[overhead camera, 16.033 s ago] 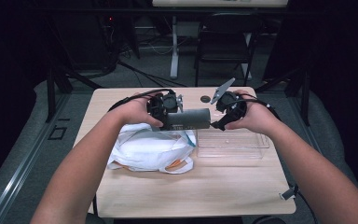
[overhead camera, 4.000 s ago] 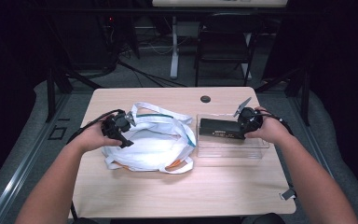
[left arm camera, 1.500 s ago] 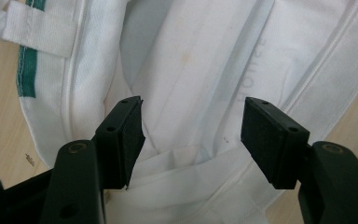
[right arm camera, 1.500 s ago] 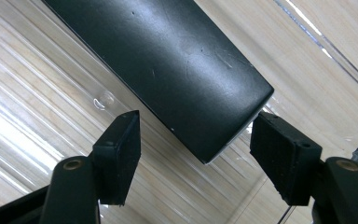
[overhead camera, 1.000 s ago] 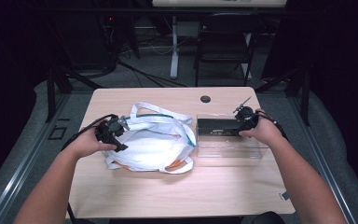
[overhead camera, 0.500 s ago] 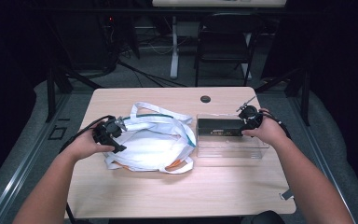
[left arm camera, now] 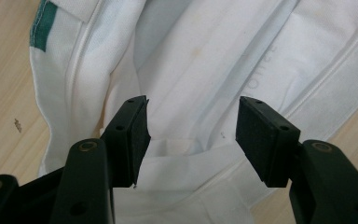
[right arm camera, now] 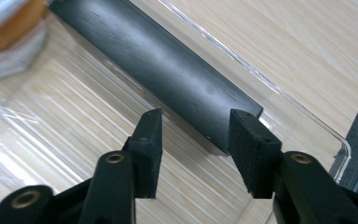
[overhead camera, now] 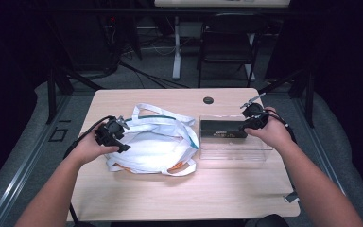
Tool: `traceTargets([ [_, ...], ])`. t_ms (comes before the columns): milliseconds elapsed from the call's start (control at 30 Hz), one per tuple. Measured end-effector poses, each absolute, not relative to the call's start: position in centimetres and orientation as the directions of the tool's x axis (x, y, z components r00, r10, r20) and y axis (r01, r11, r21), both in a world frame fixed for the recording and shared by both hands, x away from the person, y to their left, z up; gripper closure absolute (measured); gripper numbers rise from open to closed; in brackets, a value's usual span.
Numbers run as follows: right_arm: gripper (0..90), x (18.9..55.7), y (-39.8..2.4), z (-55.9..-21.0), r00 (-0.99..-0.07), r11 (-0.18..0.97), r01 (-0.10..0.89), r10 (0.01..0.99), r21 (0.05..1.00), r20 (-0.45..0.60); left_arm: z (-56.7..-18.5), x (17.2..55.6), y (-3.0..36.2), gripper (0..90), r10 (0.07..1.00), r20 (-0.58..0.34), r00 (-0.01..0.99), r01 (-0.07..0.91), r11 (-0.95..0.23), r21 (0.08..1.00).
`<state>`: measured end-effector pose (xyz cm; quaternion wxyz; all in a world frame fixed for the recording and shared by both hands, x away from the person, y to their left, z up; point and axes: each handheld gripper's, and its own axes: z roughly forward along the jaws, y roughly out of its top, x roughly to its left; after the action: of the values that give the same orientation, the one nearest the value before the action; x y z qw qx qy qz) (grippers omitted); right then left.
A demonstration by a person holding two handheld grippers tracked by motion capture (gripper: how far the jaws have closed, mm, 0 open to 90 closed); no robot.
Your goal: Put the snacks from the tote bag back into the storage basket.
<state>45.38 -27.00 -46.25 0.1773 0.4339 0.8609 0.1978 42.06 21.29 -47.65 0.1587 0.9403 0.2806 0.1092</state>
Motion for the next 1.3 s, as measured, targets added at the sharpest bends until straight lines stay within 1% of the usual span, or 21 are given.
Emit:
traceTargets([
  [100,59.2,44.7,-26.5,-45.6,-0.563,0.53,0.671,0.819,0.518,-0.108,-47.5,41.8,21.3,44.3,0.589,0.106,0.801,0.517,-0.77,0.374],
  [300,64.2,43.4,-25.4,-44.9,-0.587,0.536,0.647,0.804,0.543,-0.095,-47.3,41.3,21.5,47.6,0.634,0.1,0.767,0.553,-0.732,0.399],
  [500,68.2,42.5,-24.4,-44.6,-0.588,0.527,0.652,0.806,0.545,-0.076,-47.4,40.7,21.8,51.0,0.68,0.088,0.728,0.59,-0.687,0.425],
  [633,70.8,41.8,-23.5,-44.5,-0.599,0.529,0.637,0.797,0.561,-0.071,-47.1,40.1,22.0,54.3,0.702,0.046,0.71,0.606,-0.643,0.468],
  [800,75.8,41.2,-22.4,-44.7,-0.617,0.538,0.621,0.784,0.57,-0.069,-46.7,39.4,21.8,56.4,0.711,0.03,0.702,0.609,-0.622,0.492],
  [867,78.2,41.0,-22.1,-44.7,-0.626,0.548,0.616,0.777,0.566,-0.071,-46.7,39.1,21.5,56.5,0.71,0.04,0.703,0.605,-0.627,0.491],
  [967,83.0,40.5,-21.8,-44.7,-0.625,0.55,0.602,0.776,0.579,-0.087,-46.7,38.7,21.4,57.1,0.708,0.033,0.705,0.603,-0.623,0.498],
  [1067,89.6,39.8,-21.5,-44.7,-0.624,0.529,0.595,0.779,0.605,-0.068,-46.8,38.5,21.4,60.1,0.714,0.014,0.7,0.61,-0.609,0.508],
  [1133,90.0,39.3,-21.2,-44.7,-0.633,0.522,0.59,0.773,0.616,-0.048,-46.9,38.3,21.4,61.1,0.715,0.013,0.699,0.61,-0.607,0.509],
  [1300,90.0,37.9,-20.1,-44.9,-0.653,0.532,0.566,0.756,0.63,-0.051,-47.1,37.8,21.3,61.5,0.723,0.022,0.69,0.613,-0.601,0.513],
])
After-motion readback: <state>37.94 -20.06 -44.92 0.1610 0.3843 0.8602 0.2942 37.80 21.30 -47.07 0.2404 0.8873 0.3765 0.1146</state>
